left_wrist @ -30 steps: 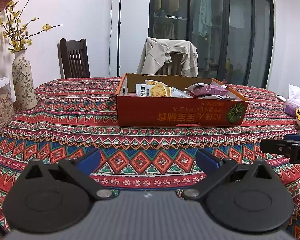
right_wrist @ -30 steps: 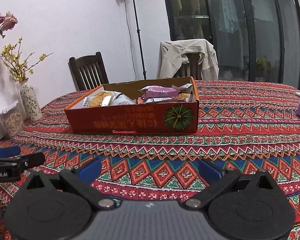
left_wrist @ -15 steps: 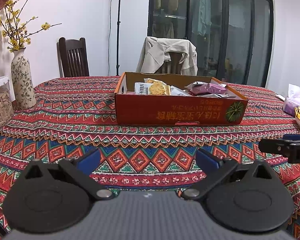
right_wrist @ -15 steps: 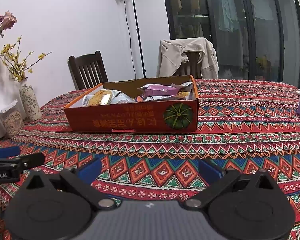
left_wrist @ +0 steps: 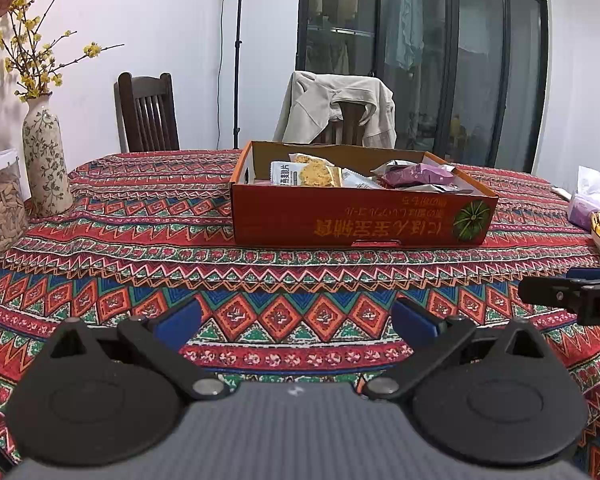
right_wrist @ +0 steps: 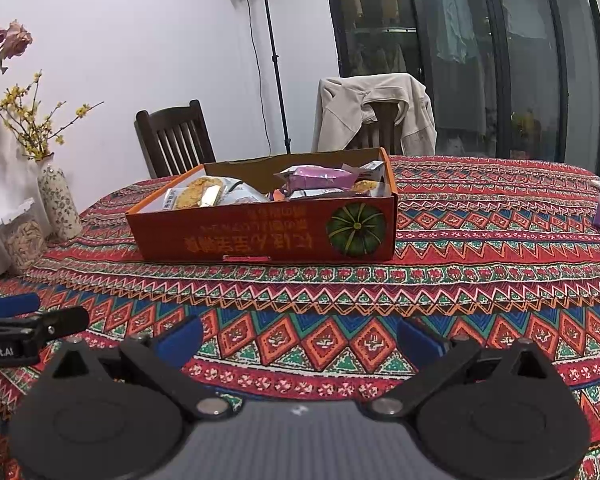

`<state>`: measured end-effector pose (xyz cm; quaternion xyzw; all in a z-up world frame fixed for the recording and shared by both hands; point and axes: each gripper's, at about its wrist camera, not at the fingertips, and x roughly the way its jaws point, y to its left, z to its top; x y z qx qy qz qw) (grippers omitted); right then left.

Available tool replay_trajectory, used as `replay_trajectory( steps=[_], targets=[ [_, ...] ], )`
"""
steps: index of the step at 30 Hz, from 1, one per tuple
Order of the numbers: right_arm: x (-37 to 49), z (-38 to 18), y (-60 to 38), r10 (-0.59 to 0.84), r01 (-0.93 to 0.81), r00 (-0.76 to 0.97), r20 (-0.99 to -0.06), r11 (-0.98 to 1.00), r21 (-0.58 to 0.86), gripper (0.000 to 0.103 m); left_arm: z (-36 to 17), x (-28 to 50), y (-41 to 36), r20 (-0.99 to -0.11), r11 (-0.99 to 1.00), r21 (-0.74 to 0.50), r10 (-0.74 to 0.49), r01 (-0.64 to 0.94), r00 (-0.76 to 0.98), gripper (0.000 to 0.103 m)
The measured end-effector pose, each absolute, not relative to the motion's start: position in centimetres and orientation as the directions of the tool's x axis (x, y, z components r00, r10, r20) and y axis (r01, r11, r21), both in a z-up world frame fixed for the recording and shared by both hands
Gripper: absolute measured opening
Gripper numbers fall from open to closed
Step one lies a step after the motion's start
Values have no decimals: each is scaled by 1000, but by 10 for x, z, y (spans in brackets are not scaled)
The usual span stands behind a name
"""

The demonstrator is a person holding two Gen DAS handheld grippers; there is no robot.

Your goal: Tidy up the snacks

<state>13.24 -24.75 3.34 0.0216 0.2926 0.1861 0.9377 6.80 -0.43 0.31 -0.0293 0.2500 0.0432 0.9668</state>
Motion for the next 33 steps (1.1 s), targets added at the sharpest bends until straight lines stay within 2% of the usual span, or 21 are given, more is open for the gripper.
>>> replay_trajectory(
  steps=[33],
  targets=[
    [129,29,-250,356,-331,756,-549,932,149,103,-1,70,-4,-502,994,-38,67,-100,862,103]
  ],
)
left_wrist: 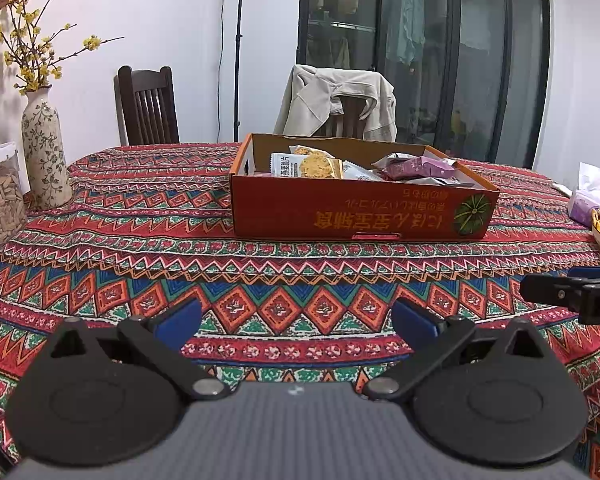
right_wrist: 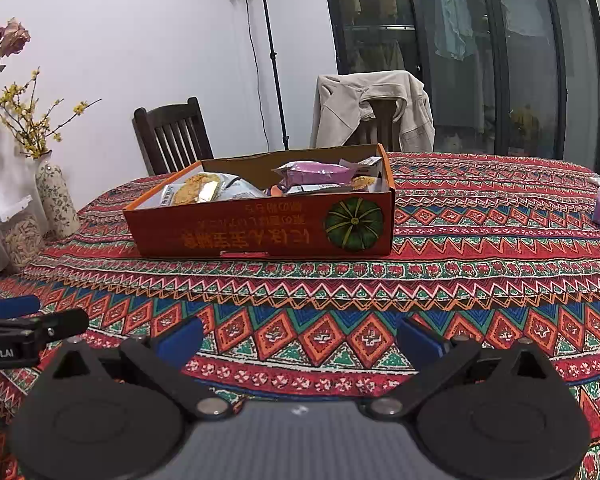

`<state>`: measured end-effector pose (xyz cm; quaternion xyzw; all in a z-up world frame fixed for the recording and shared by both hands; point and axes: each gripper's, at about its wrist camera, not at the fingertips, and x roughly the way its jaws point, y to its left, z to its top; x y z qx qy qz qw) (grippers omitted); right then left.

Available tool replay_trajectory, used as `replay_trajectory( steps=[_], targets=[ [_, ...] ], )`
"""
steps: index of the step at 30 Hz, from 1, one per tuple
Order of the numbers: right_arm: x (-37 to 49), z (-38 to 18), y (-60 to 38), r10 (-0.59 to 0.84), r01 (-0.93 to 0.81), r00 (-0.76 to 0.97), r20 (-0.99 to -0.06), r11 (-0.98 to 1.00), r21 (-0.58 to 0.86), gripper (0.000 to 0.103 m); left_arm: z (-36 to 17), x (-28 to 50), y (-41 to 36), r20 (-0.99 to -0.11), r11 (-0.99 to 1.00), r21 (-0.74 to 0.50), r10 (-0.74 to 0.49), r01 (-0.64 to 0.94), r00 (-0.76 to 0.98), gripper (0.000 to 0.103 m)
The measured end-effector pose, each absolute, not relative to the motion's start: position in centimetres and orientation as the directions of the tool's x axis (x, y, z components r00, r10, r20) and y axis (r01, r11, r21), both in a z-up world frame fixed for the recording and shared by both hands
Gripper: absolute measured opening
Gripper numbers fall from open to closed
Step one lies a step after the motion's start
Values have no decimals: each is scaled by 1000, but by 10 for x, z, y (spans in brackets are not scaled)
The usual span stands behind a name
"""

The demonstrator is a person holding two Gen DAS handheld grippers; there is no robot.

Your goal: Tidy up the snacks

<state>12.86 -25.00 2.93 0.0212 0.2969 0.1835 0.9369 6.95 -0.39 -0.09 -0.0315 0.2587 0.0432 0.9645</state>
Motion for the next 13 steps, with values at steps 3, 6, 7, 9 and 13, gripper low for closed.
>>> replay_trajectory(
  steps=[3,6,7,9,13],
  targets=[
    [129,29,-249,356,-331,756,-549,932,149,103,-1,69,-4,-501,994,-37,67,-99,863,103],
    [129,29,-249,356,-331,756,-549,932,149,103,-1,69,-4,-502,995,-40,61,-94,863,103],
    [130,30,-249,356,-331,756,-549,932,149,103,-1,69,-4,-502,995,-39,61,-93,863,103],
    [128,29,-250,357,-331,756,-549,932,149,103,-1,68,-5,-503,995,-35,62,-92,862,103],
    [130,29,-249,356,-330,755,-551,932,149,103,0,69,-4,-501,995,-41,56,-88,864,103]
  ],
)
